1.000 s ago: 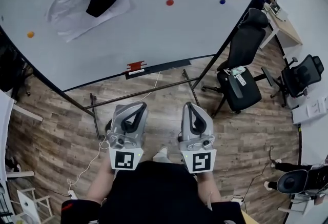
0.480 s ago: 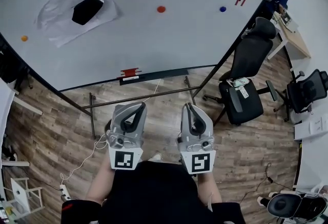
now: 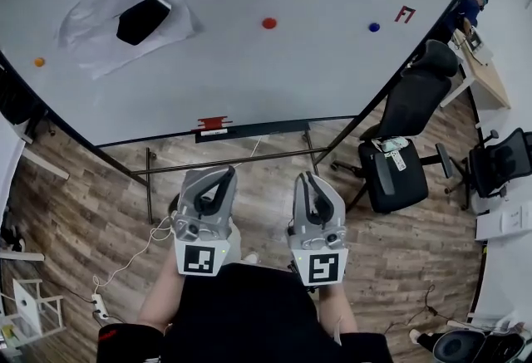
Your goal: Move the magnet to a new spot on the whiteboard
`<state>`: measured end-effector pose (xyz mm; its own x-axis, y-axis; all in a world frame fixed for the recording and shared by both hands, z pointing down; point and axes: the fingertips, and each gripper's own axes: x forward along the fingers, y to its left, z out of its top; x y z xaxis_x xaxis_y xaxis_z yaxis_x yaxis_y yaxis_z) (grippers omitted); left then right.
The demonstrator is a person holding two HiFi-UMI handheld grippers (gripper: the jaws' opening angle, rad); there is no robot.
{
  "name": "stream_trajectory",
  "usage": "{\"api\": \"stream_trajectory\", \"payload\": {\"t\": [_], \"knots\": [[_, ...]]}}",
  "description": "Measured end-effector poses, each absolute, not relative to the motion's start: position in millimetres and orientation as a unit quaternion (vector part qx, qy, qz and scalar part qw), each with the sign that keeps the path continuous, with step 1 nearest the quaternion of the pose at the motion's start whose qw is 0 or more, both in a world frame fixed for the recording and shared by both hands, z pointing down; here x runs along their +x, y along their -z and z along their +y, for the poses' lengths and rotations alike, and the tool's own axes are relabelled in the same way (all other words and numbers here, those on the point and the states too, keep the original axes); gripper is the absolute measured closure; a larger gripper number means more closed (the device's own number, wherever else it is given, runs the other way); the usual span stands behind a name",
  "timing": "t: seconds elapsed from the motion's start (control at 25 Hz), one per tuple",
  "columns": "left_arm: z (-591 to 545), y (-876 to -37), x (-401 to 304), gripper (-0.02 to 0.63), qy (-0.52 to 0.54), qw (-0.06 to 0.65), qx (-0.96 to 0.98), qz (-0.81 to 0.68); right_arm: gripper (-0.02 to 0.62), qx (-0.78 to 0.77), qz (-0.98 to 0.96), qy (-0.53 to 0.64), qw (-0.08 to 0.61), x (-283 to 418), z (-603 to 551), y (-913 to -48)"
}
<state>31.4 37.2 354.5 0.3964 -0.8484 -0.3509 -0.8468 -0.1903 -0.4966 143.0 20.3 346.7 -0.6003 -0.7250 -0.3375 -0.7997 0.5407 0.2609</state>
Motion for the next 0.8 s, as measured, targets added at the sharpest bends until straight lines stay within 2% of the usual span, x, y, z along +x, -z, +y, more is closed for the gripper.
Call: {"api": "stream_trajectory", "payload": {"t": [0.8], "knots": [[-90.8, -320.5, 14.0, 0.604, -0.061, 0.341, -0.789, 0.508, 0.604, -0.465, 0.847, -0.243, 0.085, 112.9, -95.5, -313.5]]}}
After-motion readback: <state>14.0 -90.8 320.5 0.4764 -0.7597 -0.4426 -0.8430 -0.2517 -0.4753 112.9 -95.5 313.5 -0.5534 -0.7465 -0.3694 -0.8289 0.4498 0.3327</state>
